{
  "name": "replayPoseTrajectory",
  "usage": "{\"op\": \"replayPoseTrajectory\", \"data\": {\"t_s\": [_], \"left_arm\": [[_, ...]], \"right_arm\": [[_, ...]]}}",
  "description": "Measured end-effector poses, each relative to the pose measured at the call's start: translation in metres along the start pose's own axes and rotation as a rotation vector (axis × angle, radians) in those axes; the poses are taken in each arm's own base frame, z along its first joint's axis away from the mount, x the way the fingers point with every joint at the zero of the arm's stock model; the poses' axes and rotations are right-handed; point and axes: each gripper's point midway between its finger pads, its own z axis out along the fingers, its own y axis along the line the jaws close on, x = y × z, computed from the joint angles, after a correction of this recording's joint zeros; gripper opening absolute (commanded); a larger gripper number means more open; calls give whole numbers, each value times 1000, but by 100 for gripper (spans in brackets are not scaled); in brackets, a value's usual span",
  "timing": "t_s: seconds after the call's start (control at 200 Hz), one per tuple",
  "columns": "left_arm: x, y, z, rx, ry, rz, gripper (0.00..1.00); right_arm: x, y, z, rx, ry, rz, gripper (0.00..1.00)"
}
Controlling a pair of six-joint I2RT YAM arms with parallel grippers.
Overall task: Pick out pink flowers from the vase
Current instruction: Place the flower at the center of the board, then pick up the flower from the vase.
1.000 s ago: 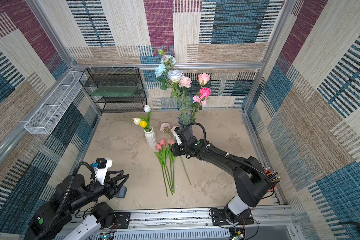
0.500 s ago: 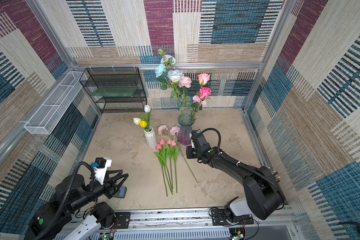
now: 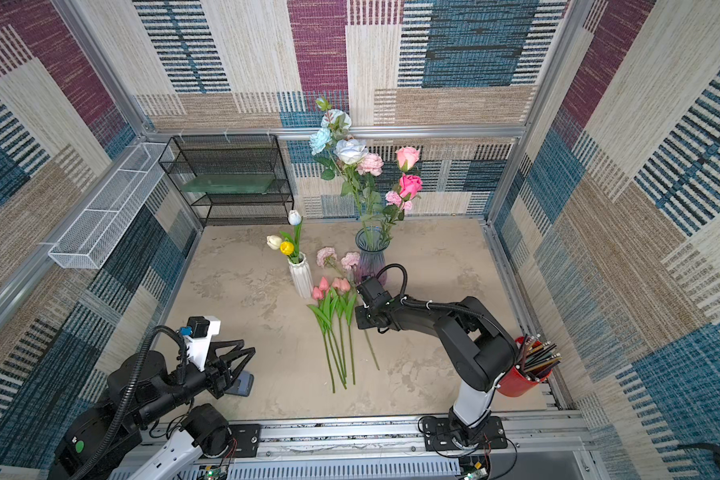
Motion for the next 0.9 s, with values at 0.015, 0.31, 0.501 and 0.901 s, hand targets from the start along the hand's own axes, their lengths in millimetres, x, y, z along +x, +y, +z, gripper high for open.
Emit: {"op": "replayPoseTrajectory", "data": {"t_s": [0.015, 0.31, 0.501, 0.901], "left_arm": [[0, 0, 0, 0, 0, 0, 44], [0, 0, 0, -1, -1, 0, 44], [1, 2, 2, -11, 6, -1, 44], [-15, -16, 58, 42, 187, -16, 42]], "right_arm": [[0, 3, 0, -2, 0, -7, 24], [-19, 3, -19, 15, -54, -19, 29], [-31, 1, -42, -11, -112, -14, 28], [-91, -21, -214, -191, -796, -16, 25]]}}
